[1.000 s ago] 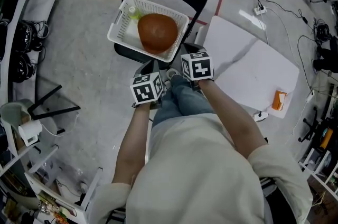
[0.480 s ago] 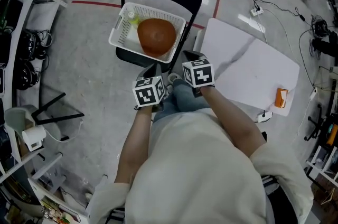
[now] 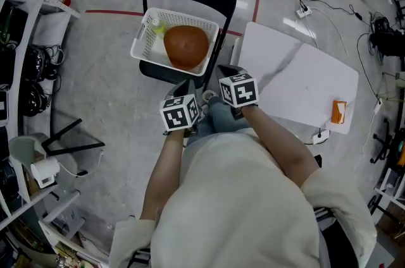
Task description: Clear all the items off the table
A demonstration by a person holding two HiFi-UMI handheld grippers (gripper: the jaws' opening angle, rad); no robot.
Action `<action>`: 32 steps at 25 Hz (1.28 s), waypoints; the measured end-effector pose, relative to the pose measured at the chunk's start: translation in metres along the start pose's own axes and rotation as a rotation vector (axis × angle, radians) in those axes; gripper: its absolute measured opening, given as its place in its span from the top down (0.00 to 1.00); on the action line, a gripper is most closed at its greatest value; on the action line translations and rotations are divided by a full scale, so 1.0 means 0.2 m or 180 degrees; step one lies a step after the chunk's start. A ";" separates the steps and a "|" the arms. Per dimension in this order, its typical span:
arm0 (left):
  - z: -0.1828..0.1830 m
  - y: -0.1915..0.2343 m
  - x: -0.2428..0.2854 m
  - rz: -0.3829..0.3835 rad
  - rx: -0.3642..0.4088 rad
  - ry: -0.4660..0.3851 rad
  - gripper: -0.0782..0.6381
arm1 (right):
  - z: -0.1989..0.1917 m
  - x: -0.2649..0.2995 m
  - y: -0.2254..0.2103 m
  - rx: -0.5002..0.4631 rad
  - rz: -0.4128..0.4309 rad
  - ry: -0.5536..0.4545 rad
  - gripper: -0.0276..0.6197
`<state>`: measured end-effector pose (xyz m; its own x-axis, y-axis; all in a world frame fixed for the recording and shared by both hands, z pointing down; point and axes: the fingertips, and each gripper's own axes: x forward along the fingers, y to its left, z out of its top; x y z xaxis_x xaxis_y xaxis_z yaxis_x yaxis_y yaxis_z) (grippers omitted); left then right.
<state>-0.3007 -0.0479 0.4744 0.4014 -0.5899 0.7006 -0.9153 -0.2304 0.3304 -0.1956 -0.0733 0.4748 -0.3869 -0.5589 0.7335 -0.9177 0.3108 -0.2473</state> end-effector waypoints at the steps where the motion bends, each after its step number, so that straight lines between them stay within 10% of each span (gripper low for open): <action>1: 0.00 -0.01 0.00 -0.0013 0.0007 -0.0003 0.88 | 0.00 -0.01 0.00 0.0011 0.0009 -0.0020 0.96; 32: -0.07 -0.59 0.05 -0.0783 0.0825 0.0260 0.88 | -0.21 -0.42 -0.38 0.0631 -0.0446 -0.0439 0.96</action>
<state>-0.1878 -0.0151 0.4507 0.6025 -0.4311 0.6717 -0.7649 -0.5524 0.3315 -0.0891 -0.0187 0.4588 -0.2512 -0.6893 0.6795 -0.9575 0.0743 -0.2786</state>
